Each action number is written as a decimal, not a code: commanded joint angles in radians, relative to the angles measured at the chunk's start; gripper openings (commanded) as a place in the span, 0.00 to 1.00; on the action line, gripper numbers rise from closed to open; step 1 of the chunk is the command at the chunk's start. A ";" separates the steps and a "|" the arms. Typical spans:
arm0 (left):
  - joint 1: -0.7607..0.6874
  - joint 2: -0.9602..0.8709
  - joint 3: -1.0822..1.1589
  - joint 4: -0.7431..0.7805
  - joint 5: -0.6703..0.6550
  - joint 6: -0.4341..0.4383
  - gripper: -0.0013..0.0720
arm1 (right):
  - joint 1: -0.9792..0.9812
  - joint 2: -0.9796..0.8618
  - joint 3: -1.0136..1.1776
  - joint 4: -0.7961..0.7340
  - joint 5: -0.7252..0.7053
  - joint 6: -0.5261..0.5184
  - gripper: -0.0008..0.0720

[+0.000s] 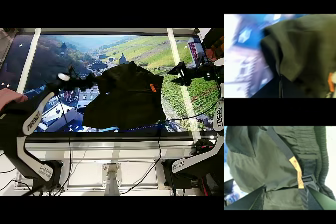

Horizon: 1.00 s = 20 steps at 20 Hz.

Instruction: Fold the clothes and pants, and hang the long-sleeved shirts on hangers.

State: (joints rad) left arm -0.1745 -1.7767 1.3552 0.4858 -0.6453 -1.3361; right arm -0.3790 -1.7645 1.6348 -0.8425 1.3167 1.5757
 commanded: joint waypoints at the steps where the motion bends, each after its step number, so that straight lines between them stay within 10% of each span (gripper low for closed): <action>1: 0.036 0.116 0.061 0.133 -0.012 0.061 0.03 | 0.000 0.000 0.000 -0.003 0.000 0.000 0.78; 9: 0.036 0.182 0.169 0.592 0.003 -0.040 0.03 | 0.000 0.000 0.000 -0.003 0.001 0.001 0.78; 15: 0.031 0.180 0.259 0.602 0.087 -0.101 0.03 | 0.000 0.000 0.000 -0.003 0.001 0.001 0.78; 20: 0.031 0.102 0.256 0.682 -0.312 -0.101 0.03 | -0.001 0.000 0.000 -0.003 0.004 0.002 0.78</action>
State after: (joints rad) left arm -0.1421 -1.6333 1.6043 1.1000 -0.7341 -1.4326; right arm -0.3790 -1.7645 1.6348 -0.8459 1.3186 1.5761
